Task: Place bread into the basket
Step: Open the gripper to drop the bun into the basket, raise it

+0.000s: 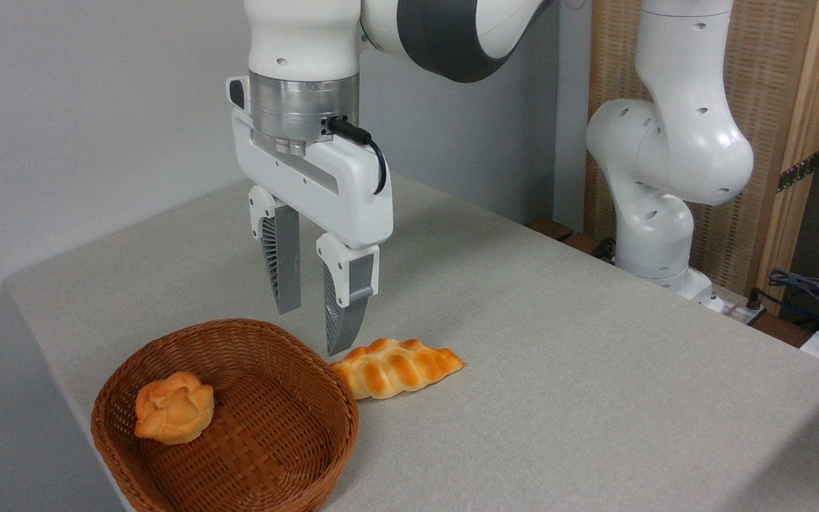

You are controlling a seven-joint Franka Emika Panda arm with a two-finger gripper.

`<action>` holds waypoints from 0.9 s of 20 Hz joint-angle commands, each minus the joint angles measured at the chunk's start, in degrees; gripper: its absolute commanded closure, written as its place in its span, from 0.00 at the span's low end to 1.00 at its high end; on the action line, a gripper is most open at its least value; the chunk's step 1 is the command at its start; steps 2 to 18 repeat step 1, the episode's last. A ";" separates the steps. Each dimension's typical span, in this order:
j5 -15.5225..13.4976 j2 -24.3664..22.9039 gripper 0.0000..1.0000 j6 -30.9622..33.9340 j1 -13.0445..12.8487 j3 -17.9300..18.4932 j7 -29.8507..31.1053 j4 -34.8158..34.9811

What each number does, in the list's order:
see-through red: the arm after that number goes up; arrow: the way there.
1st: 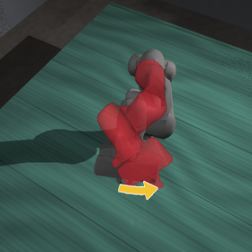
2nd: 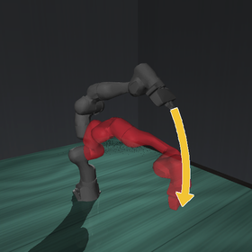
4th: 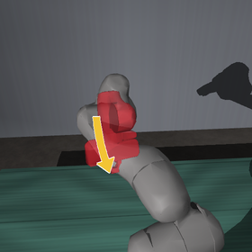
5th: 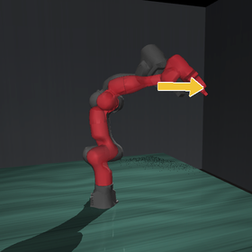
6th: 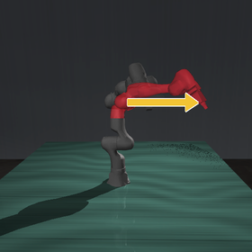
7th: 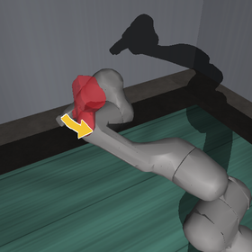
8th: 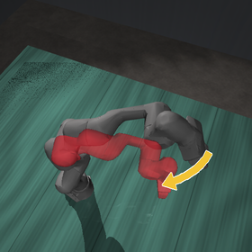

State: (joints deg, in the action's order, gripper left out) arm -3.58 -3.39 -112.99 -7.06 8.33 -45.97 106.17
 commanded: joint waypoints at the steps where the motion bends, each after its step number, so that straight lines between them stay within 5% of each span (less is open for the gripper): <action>1: -0.47 -0.39 0.00 1.37 -0.33 0.37 1.94 -0.17; 18: -0.47 -0.39 0.00 1.37 -0.33 0.37 1.94 -0.17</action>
